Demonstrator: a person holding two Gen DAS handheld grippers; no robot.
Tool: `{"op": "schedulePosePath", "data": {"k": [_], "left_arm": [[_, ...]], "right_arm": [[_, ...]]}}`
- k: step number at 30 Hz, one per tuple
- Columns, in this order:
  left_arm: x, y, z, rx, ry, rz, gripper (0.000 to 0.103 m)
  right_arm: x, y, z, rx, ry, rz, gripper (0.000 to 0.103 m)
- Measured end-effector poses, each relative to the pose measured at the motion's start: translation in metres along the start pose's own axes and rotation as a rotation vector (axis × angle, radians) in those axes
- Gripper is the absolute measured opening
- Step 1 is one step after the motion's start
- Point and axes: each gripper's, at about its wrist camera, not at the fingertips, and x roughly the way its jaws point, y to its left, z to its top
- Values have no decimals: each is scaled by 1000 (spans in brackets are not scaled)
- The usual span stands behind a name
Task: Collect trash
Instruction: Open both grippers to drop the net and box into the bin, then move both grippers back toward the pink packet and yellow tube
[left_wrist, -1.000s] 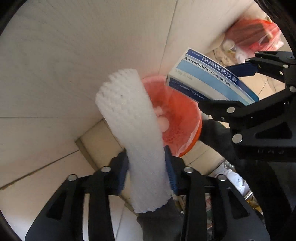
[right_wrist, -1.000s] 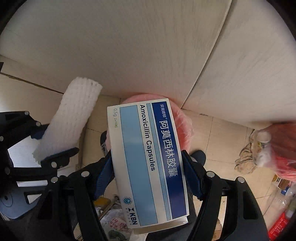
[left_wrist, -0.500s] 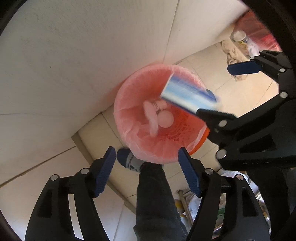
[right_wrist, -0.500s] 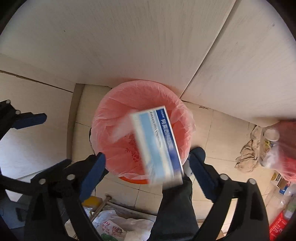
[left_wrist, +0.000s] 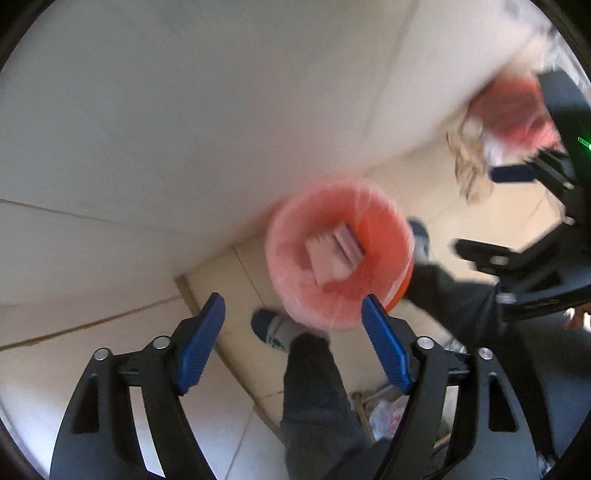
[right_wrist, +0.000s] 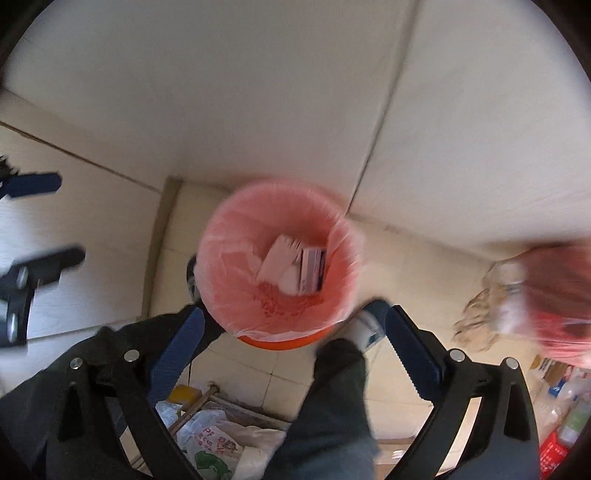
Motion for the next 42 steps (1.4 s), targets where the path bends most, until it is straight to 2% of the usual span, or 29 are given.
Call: {"op": "schedulePosePath", "data": {"k": [4, 6, 9, 13, 17, 20, 23, 29, 37, 42], "left_arm": [[-85, 18, 16, -63, -127, 16, 77], [-124, 24, 27, -83, -189, 48, 81], [-174, 35, 47, -129, -272, 89, 82], [-221, 57, 84, -205, -367, 120, 83], [-245, 83, 127, -285, -429, 147, 85], [-249, 110, 159, -383, -446, 121, 89], [-237, 132, 188, -477, -422, 90, 89], [-201, 156, 225, -537, -367, 64, 89], [-161, 173, 243, -635, -274, 12, 89], [-144, 181, 246, -657, -224, 5, 87]], "right_arm": [[-105, -23, 12, 36, -124, -54, 98], [-149, -32, 22, 52, -187, -81, 98], [-204, -42, 42, 81, -293, -112, 98], [-253, -46, 77, 84, -427, -129, 98], [-278, -45, 112, 72, -526, -124, 98], [-288, -43, 135, 73, -579, -110, 98], [-296, -40, 157, 67, -613, -95, 98], [-291, -34, 194, 57, -644, -74, 98], [-281, -34, 227, 42, -642, -60, 98], [-273, -32, 240, 26, -631, -53, 98]]}}
